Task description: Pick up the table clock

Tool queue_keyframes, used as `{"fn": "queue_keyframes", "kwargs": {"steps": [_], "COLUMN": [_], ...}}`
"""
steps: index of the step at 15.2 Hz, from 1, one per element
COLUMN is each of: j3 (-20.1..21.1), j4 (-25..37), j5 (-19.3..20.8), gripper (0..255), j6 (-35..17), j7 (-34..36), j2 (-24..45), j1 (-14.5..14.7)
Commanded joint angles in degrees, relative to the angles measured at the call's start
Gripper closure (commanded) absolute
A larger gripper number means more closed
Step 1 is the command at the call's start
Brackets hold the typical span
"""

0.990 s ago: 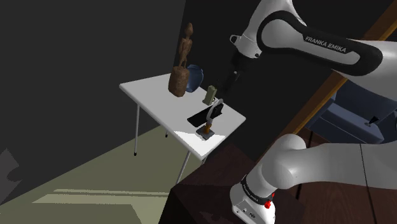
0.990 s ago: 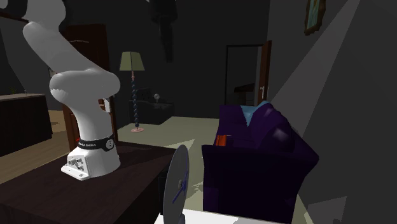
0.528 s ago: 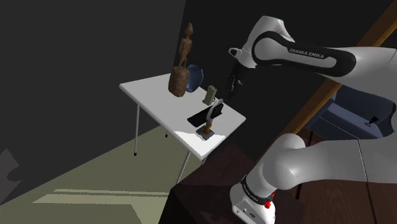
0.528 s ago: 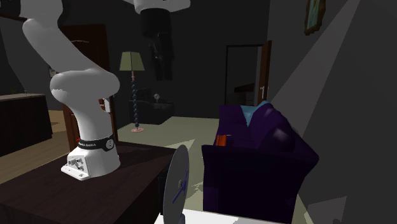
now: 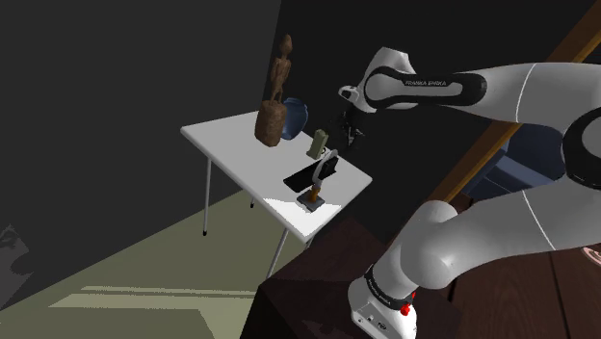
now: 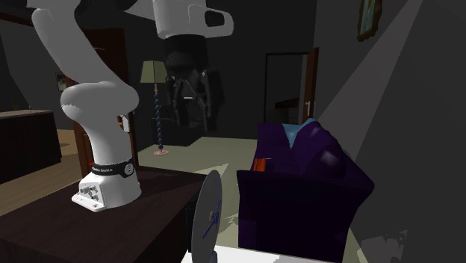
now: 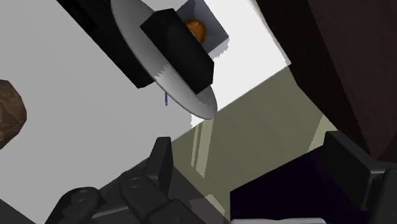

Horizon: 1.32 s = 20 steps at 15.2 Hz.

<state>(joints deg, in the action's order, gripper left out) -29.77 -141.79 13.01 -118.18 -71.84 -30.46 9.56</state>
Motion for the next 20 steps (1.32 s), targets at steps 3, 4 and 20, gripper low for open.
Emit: {"fn": "queue_keyframes", "kwargs": {"steps": [3, 4, 20], "j3": [-7.5, -9.4, -12.8], "j4": [4.1, 5.3, 3.4], "j5": [-1.9, -3.1, -6.7], "gripper": [0, 0, 255], "j6": [-5.5, -6.7, -14.2], "j7": [-14.4, -18.2, -24.0], "j2": [9.5, 12.1, 18.5], "j1": [4.4, 5.7, 7.6]}}
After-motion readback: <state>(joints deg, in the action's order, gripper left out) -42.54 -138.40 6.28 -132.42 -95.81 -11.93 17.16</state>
